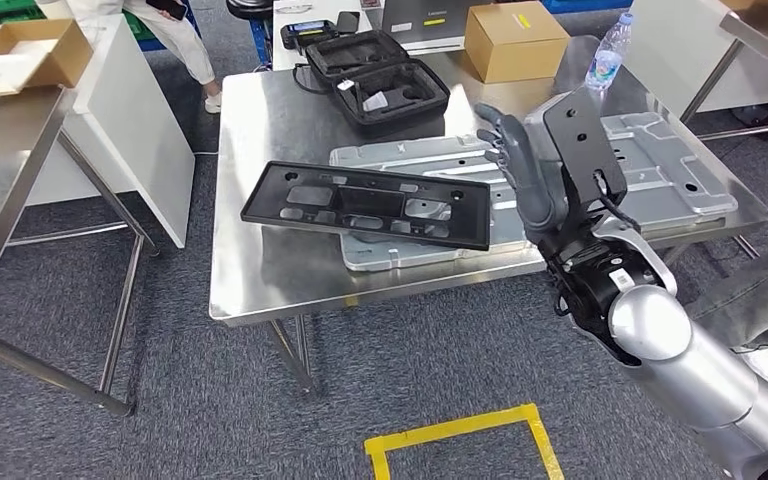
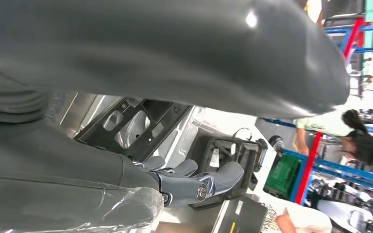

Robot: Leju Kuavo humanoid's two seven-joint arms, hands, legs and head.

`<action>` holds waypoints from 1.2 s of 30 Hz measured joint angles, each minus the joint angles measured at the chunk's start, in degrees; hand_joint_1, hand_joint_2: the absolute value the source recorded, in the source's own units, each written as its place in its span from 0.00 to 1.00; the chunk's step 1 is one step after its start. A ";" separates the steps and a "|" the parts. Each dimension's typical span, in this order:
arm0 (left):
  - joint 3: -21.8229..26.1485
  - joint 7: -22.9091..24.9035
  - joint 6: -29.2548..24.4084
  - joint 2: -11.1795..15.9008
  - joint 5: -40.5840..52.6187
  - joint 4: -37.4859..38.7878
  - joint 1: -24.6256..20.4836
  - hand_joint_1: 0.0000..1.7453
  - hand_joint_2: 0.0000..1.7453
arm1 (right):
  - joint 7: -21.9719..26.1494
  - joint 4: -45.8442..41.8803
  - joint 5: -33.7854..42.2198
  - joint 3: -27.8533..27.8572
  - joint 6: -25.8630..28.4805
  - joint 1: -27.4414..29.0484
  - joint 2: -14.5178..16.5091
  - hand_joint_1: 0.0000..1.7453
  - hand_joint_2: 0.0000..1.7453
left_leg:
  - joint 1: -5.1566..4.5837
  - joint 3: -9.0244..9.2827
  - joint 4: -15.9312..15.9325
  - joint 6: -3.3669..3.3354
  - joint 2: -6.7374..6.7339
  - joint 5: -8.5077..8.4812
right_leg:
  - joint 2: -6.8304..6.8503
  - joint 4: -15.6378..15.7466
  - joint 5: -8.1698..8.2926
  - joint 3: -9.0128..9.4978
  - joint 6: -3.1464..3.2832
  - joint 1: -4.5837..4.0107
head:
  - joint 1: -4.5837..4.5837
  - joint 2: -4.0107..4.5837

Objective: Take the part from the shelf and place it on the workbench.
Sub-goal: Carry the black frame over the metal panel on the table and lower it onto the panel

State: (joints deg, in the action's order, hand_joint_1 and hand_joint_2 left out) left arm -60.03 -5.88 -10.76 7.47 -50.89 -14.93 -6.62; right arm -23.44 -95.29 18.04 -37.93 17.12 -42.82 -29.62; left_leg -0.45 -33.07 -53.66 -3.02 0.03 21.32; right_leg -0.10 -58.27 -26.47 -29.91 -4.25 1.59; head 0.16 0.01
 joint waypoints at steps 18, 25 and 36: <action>0.03 -0.47 -0.42 0.13 -0.29 0.15 -0.18 0.00 1.00 | 1.34 -0.27 -0.81 -0.38 -1.05 -0.41 -0.02 0.00 0.00 | -0.89 7.54 1.69 -0.51 0.14 5.88 | 0.52 3.96 6.69 -5.64 1.73 -0.53 | 0.31 0.01; 0.01 -0.48 -0.44 0.05 -0.31 0.20 -0.11 0.00 1.00 | 1.37 -0.29 -1.26 -0.62 -1.30 -0.56 -0.02 0.00 0.00 | -0.51 3.39 2.41 -1.12 -0.18 1.15 | 0.32 -12.58 -4.86 -10.36 0.33 -0.38 | 0.20 0.01; 0.01 -0.22 -0.29 0.04 -0.63 0.23 0.27 0.00 1.00 | 1.33 -0.42 -2.11 -0.89 -1.56 -0.36 0.06 0.00 0.00 | 0.02 -3.87 -3.21 1.68 0.01 0.63 | 0.42 3.80 -0.21 0.66 3.00 -0.63 | 0.26 0.01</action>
State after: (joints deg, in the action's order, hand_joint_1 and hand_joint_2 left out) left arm -60.02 -6.10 -11.06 7.51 -51.53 -14.70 -6.35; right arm -22.11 -95.71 15.93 -38.82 15.56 -43.18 -29.56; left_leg -0.43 -36.95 -56.87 -1.34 0.04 21.95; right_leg 0.31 -54.47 -26.68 -29.25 -1.25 0.96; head 0.42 0.02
